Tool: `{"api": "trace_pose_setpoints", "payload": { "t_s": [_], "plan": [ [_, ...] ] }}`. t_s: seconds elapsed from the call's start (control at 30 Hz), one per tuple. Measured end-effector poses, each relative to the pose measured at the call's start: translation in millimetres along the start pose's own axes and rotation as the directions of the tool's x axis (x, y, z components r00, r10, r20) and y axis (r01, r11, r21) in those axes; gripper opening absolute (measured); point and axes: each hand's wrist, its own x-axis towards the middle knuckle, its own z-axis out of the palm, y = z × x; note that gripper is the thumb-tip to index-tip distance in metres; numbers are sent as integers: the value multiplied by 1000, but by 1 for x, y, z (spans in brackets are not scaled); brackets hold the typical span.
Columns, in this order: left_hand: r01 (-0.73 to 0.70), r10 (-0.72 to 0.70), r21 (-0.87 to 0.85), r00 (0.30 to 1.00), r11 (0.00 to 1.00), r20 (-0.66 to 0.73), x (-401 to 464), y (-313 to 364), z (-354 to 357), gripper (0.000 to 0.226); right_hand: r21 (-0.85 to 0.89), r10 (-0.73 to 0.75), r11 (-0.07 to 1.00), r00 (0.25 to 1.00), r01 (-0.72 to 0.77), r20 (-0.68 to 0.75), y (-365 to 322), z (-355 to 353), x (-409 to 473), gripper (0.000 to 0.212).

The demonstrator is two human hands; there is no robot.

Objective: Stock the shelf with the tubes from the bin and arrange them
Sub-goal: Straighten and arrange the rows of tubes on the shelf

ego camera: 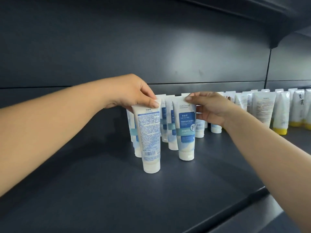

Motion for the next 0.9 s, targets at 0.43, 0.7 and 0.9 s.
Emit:
{"api": "trace_pose_setpoints", "payload": {
  "t_s": [0.43, 0.7, 0.9],
  "plan": [
    [-68, 32, 162, 976, 984, 217, 4, 8, -15, 14, 125, -48, 991, 999, 50, -21, 14, 6, -2, 16],
    [-96, 17, 381, 978, 920, 206, -6, 10, -28, 11, 171, -49, 984, 998, 53, -27, 22, 6, -2, 12],
    [-62, -6, 403, 986, 913, 166, -12, 9, -35, 11, 177, -58, 982, 998, 60, -17, 24, 6, -1, 12]
  ]
}}
